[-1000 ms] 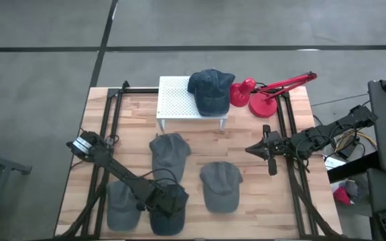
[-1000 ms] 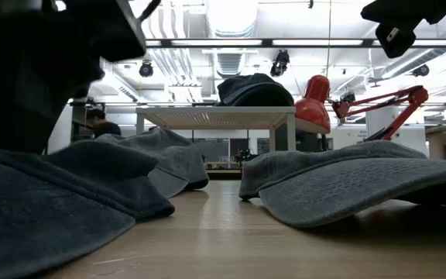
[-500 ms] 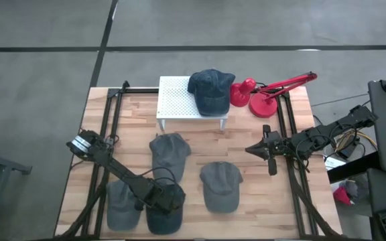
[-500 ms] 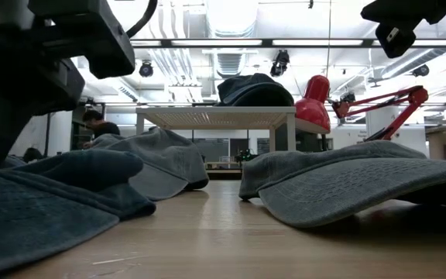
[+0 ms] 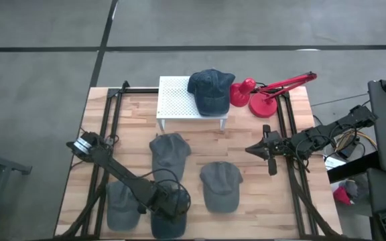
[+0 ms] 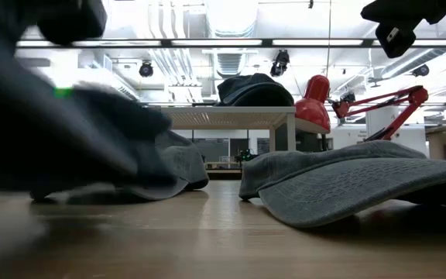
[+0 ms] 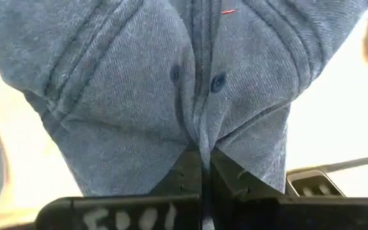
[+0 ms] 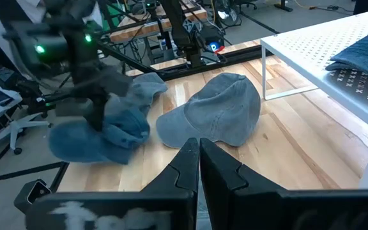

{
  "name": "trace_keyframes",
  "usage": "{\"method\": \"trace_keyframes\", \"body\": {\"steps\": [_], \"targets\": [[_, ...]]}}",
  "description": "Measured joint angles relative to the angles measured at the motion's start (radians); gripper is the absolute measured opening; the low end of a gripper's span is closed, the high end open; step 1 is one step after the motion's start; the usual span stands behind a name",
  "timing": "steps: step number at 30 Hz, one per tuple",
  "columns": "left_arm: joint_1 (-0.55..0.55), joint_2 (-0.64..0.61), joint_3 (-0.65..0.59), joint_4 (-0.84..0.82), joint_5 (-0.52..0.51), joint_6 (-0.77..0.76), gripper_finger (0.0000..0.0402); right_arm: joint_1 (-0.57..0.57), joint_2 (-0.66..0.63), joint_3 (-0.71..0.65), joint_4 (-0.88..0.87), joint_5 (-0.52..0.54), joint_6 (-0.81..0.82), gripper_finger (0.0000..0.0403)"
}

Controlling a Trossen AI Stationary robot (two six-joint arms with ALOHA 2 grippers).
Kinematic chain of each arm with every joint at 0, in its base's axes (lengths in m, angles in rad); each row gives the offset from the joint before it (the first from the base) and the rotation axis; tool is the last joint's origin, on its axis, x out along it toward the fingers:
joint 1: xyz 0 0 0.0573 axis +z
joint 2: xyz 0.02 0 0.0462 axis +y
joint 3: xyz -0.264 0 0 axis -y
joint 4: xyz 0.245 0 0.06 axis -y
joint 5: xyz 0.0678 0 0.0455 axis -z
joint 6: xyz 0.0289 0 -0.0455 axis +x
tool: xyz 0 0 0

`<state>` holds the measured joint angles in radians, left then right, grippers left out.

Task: Pick & Place hat
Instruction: Stack the blue cap on the stacked blue caps on the shelf

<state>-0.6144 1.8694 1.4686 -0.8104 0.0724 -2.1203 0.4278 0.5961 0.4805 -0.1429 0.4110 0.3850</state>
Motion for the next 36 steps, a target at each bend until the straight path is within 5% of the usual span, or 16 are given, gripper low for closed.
{"method": "trace_keyframes", "body": {"steps": [9,21,27,36], "targets": [[-0.003,-0.002,0.295,-0.313,-0.004,0.043,0.0001,0.000,0.000,0.000,-0.001,0.000,-0.004,0.0013],[0.031,-0.004,0.587,-0.625,-0.276,0.124,0.0001,0.000,0.001,0.000,-0.002,0.000,0.000,0.0013],[0.133,-0.004,0.688,-0.638,-0.406,0.341,0.0000,0.000,0.001,0.000,-0.002,0.000,0.000,0.0013],[0.360,-0.005,0.761,-0.516,-0.470,0.789,0.0000,0.000,0.001,0.000,-0.002,0.000,0.000,0.0013]]}}
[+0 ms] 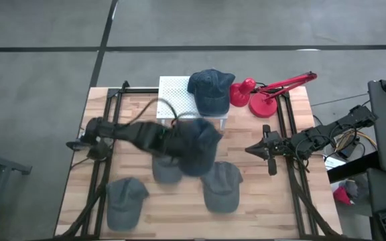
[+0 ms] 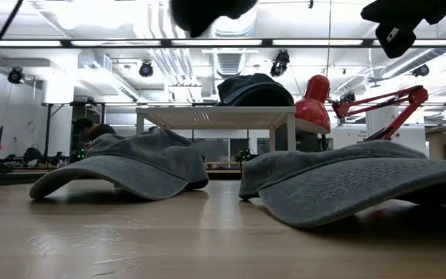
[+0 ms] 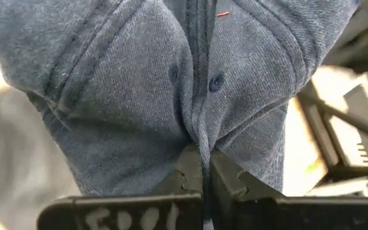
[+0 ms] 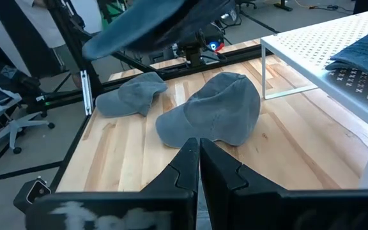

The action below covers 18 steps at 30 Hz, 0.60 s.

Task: Pick & Place hat
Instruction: Stack the blue cap on the stacked blue caps on the shelf

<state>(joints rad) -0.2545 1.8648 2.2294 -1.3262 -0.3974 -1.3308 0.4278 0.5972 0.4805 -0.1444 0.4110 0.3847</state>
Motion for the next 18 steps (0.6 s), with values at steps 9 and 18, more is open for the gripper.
{"method": "trace_keyframes", "body": {"steps": [9,18], "targets": [[0.190,0.002,0.041,0.233,-0.070,0.349,0.0000,0.000,0.000,0.000,-0.002,0.000,0.000,0.0013],[0.314,0.009,0.042,0.439,-0.163,0.511,0.0000,0.000,0.000,0.000,-0.005,0.001,0.000,0.0013]]}}
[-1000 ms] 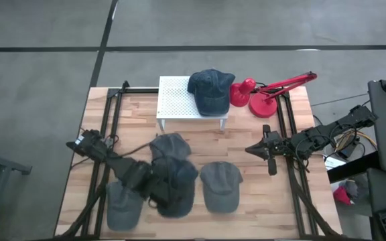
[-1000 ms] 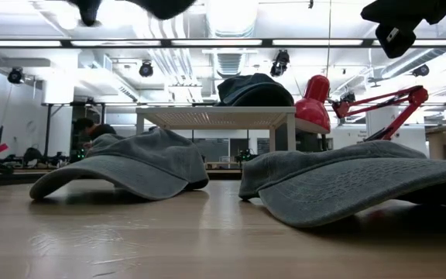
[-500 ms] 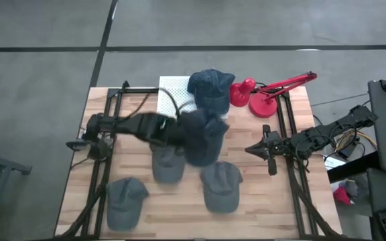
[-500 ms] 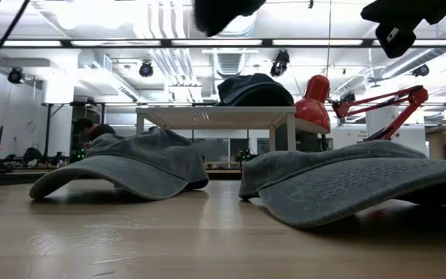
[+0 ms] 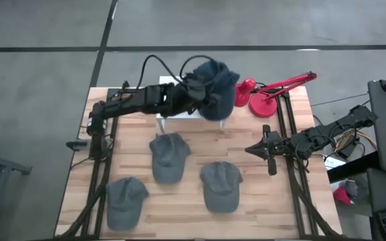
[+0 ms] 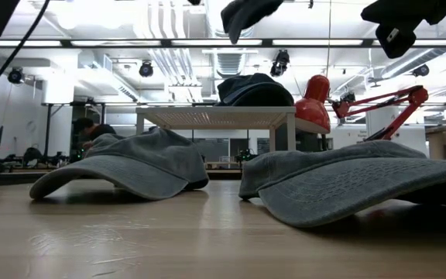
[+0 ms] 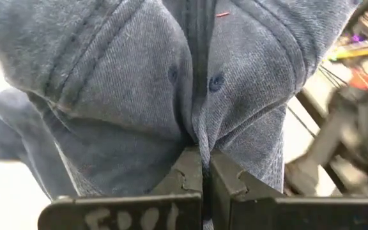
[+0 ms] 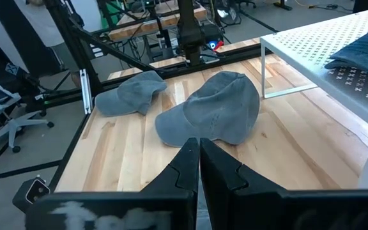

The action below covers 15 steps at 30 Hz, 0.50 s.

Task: Pick & Place hat
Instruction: Stack the blue cap on the stacked blue caps on the shelf

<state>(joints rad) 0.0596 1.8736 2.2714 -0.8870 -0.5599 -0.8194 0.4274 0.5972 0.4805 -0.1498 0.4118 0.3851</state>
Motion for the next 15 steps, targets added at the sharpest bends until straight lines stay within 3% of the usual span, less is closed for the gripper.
{"method": "trace_keyframes", "body": {"steps": [5,12,15], "targets": [[0.040,0.014,-0.001,0.065,-0.050,0.025,0.0000,0.000,0.000,0.000,-0.003,0.007,0.000,0.0013],[0.082,0.118,0.085,0.091,-0.048,0.061,0.0000,0.000,0.000,0.000,-0.012,0.008,0.000,0.0013],[0.103,0.125,0.066,0.114,-0.046,0.066,0.0000,0.000,0.000,0.000,-0.011,0.007,0.005,0.0013]]}}
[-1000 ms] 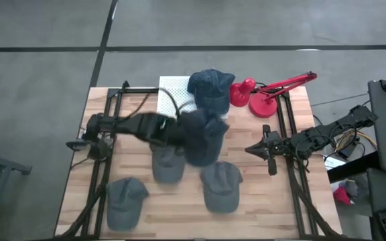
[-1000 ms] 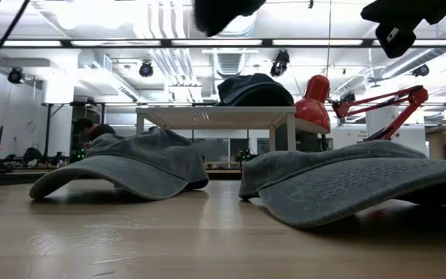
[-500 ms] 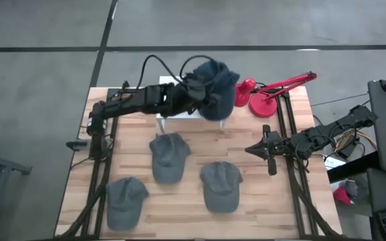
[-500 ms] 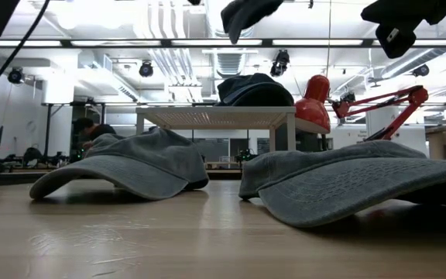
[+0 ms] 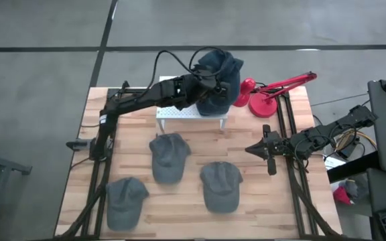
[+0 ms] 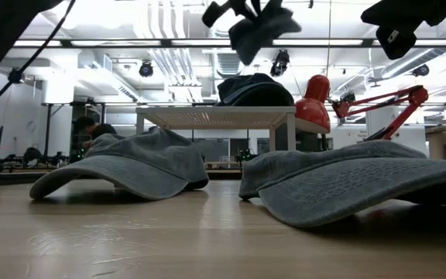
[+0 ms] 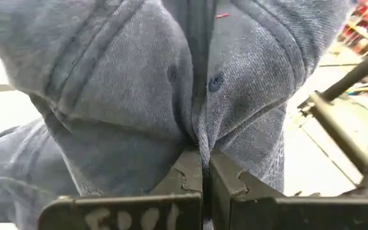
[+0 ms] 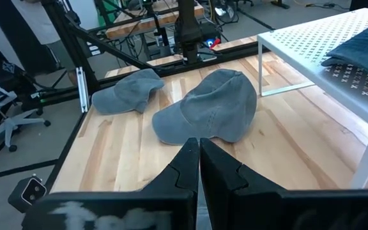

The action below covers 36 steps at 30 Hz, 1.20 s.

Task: Pick & Place hat
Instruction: Stack the blue cap on the stacked blue caps on the shelf

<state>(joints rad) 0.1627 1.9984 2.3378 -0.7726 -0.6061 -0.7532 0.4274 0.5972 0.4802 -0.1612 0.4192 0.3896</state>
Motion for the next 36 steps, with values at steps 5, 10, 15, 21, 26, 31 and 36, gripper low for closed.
{"method": "trace_keyframes", "body": {"steps": [5,10,15,21,26,31,36], "targets": [[0.021,0.005,0.018,-0.086,-0.039,-0.048,0.0000,0.000,0.003,-0.001,-0.009,0.000,0.003,0.0013],[0.017,0.019,0.018,-0.084,-0.048,-0.060,0.0000,0.000,0.017,-0.002,-0.018,0.000,0.003,0.0013],[0.018,0.045,0.012,-0.100,-0.047,-0.084,0.0000,0.000,0.028,-0.002,-0.018,0.000,0.003,0.0013],[0.019,0.080,0.012,-0.094,-0.046,-0.094,0.0000,0.000,0.036,-0.002,-0.016,-0.001,0.003,0.0013],[0.019,0.098,0.012,-0.110,-0.043,-0.095,0.0000,0.000,0.037,-0.002,-0.019,-0.001,0.003,0.0013],[0.024,0.097,0.012,-0.126,-0.044,-0.105,0.0000,0.000,0.037,-0.002,-0.019,-0.002,0.003,0.0013],[0.026,0.097,0.012,-0.126,-0.043,-0.100,0.0000,0.000,0.037,-0.002,-0.019,-0.002,0.003,0.0013]]}}
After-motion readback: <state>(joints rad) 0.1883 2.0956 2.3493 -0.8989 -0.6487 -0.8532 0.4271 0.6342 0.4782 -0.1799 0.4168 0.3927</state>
